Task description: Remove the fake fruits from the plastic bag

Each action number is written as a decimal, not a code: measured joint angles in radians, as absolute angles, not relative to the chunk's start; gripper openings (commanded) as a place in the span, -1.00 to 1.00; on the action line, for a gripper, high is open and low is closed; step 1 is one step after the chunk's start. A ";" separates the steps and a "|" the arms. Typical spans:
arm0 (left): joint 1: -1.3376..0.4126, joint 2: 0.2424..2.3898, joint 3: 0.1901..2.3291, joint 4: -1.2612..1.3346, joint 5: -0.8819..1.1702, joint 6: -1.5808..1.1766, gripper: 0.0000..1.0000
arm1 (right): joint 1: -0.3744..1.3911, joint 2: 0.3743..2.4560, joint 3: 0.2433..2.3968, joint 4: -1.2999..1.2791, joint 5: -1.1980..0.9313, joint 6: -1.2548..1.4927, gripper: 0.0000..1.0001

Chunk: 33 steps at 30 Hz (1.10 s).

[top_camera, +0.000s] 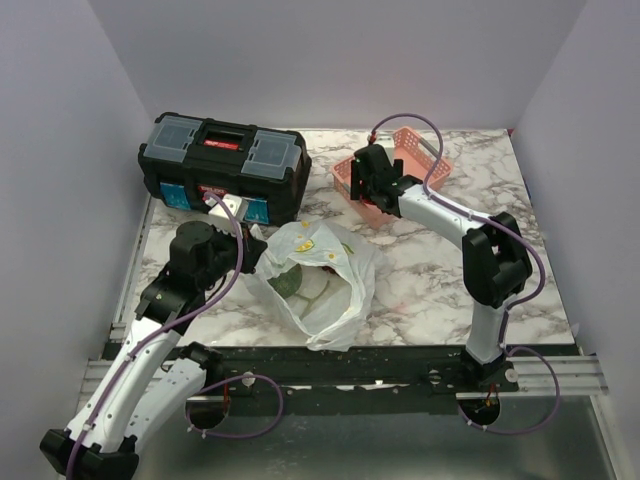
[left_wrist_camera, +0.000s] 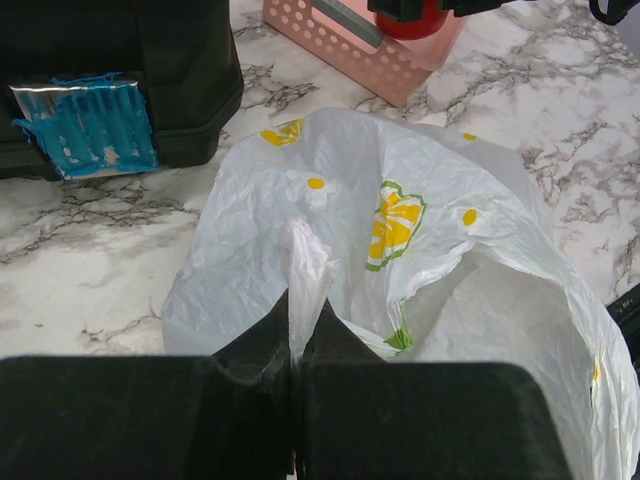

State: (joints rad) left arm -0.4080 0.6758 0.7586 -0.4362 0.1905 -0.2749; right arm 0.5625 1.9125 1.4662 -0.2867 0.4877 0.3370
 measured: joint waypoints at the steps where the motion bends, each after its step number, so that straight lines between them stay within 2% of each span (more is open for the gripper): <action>1: -0.408 0.678 0.759 -0.436 0.191 -0.275 -1.00 | 0.562 1.913 1.466 -0.289 0.486 0.338 0.69; 13: -0.385 0.687 0.759 -0.435 0.191 -0.274 -1.00 | 0.562 1.829 1.394 -0.315 0.431 0.329 0.88; 20: -0.379 0.704 0.768 -0.449 0.192 -0.281 -1.00 | 0.562 1.722 1.367 -0.331 0.358 0.320 0.83; 25: -0.379 0.734 0.865 -0.471 0.215 -0.292 -1.00 | 0.573 1.536 1.229 -0.321 0.177 0.338 0.76; 29: -0.379 0.760 0.900 -0.456 0.234 -0.290 -1.00 | 0.642 1.357 1.085 -0.268 0.028 0.359 0.71; 33: -0.379 0.782 0.867 -0.423 0.260 -0.279 -1.00 | 0.826 1.262 1.029 -0.214 -0.049 0.364 0.67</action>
